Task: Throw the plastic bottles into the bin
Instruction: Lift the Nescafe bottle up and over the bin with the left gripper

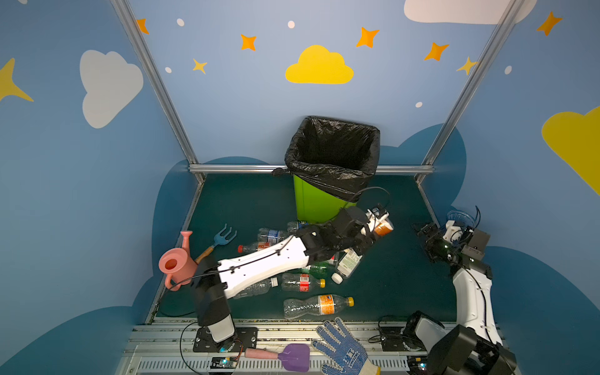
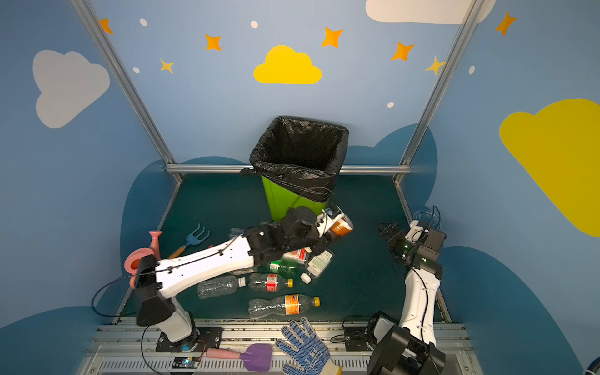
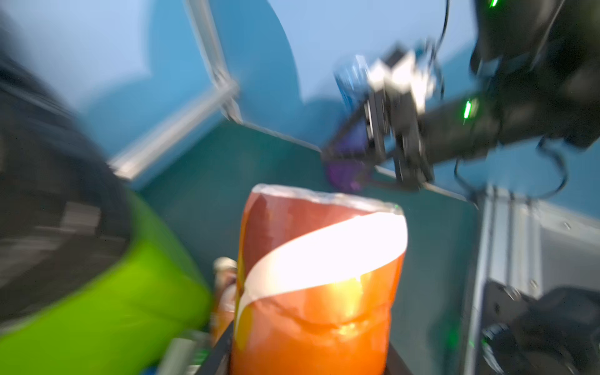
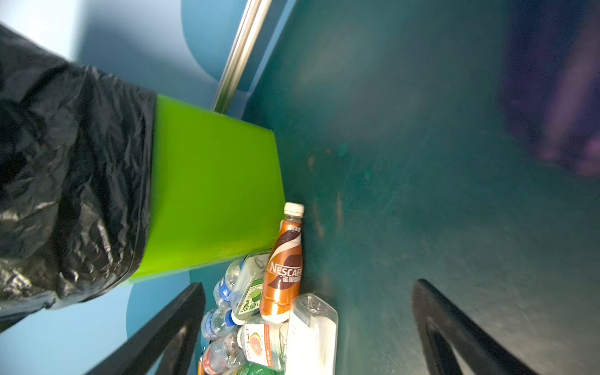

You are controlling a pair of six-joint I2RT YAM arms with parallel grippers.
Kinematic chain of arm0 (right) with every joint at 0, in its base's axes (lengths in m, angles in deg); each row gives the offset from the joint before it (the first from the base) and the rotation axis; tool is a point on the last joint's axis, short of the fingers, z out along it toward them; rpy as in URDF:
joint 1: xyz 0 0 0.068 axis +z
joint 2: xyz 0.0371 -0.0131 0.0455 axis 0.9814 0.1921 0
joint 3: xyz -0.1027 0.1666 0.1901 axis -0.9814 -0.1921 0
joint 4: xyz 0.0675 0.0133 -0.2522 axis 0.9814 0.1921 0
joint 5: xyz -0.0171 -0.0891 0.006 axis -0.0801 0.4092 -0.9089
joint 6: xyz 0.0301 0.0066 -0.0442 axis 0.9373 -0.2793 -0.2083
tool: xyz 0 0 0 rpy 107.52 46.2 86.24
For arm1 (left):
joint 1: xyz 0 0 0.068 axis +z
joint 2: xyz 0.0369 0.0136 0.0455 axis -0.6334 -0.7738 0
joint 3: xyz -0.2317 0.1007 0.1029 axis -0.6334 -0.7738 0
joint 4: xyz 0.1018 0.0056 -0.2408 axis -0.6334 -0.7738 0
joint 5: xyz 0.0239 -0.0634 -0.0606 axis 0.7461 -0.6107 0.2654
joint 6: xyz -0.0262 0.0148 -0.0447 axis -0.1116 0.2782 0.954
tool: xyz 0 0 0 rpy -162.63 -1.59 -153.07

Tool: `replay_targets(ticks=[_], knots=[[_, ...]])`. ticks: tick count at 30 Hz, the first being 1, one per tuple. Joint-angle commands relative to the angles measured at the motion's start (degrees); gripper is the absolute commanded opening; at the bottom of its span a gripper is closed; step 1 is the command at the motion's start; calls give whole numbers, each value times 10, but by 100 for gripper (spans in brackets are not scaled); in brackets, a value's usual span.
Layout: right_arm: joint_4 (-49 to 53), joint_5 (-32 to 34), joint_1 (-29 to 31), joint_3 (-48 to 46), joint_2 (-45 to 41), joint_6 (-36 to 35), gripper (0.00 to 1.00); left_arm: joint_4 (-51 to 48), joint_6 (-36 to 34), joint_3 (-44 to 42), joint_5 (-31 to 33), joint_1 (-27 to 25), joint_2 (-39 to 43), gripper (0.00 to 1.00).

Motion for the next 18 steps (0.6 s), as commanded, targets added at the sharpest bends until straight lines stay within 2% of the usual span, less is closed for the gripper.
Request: replay_targets(ticks=[1, 4, 7, 11, 13, 15, 18], knots=[[-26, 17, 44, 27, 21, 1, 98, 71, -73, 10, 64, 21, 110, 48], [-36, 31, 81, 44, 44, 5, 98, 133, -162, 22, 68, 31, 192, 50], [-40, 46, 113, 55, 58, 7, 98, 164, -218, 60, 56, 33, 239, 51], [-38, 55, 133, 65, 63, 7, 98, 228, -233, 92, 23, 58, 244, 53], [-28, 57, 135, 68, 58, 3, 98, 242, -182, 114, 9, 102, 209, 54], [-18, 62, 135, 70, 48, -3, 98, 229, -92, 153, -28, 164, 148, 55], [-4, 70, 135, 66, 31, -4, 98, 143, 84, 272, -97, 248, -12, 56]])
